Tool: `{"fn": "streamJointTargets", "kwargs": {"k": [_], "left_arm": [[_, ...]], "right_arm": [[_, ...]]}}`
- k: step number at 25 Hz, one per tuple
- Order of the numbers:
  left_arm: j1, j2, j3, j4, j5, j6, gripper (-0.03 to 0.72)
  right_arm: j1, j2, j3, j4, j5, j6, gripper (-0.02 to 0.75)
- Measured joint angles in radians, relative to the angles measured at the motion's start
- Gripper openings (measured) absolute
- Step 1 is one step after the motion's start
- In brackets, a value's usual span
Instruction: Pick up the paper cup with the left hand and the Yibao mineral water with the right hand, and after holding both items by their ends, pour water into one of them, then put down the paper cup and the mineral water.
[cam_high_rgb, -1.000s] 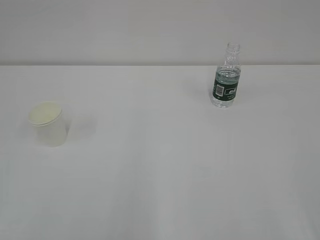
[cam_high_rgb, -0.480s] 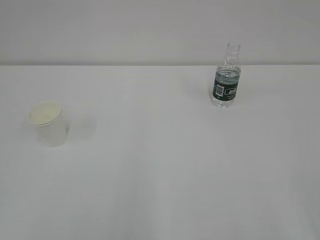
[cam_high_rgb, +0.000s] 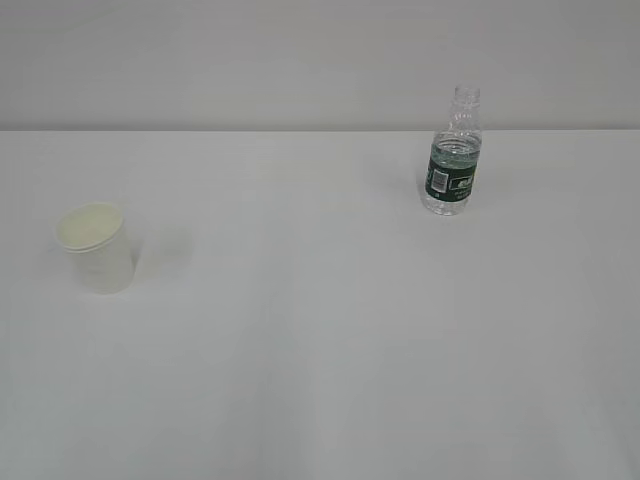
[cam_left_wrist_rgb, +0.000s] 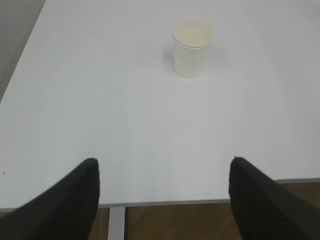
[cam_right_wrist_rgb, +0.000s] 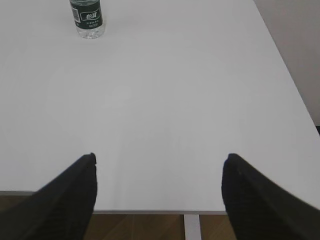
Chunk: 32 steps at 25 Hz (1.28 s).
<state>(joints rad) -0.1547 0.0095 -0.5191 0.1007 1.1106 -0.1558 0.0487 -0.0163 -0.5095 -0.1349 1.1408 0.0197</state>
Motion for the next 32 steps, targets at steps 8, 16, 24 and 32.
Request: {"fn": "streamJointTargets", "kwargs": {"k": [8, 16, 24, 32], "left_arm": [[0.0, 0.0, 0.0, 0.0, 0.0, 0.0, 0.572], [0.0, 0.0, 0.0, 0.0, 0.0, 0.0, 0.572], [0.0, 0.0, 0.0, 0.0, 0.0, 0.0, 0.572], [0.0, 0.0, -0.016, 0.004, -0.053, 0.0, 0.572]], "right_arm": [[0.0, 0.0, 0.0, 0.0, 0.0, 0.0, 0.588], [0.0, 0.0, 0.0, 0.0, 0.0, 0.0, 0.588], [0.0, 0.0, -0.002, 0.0, -0.006, 0.0, 0.588], [0.0, 0.0, -0.021, 0.022, -0.042, 0.0, 0.588]]}}
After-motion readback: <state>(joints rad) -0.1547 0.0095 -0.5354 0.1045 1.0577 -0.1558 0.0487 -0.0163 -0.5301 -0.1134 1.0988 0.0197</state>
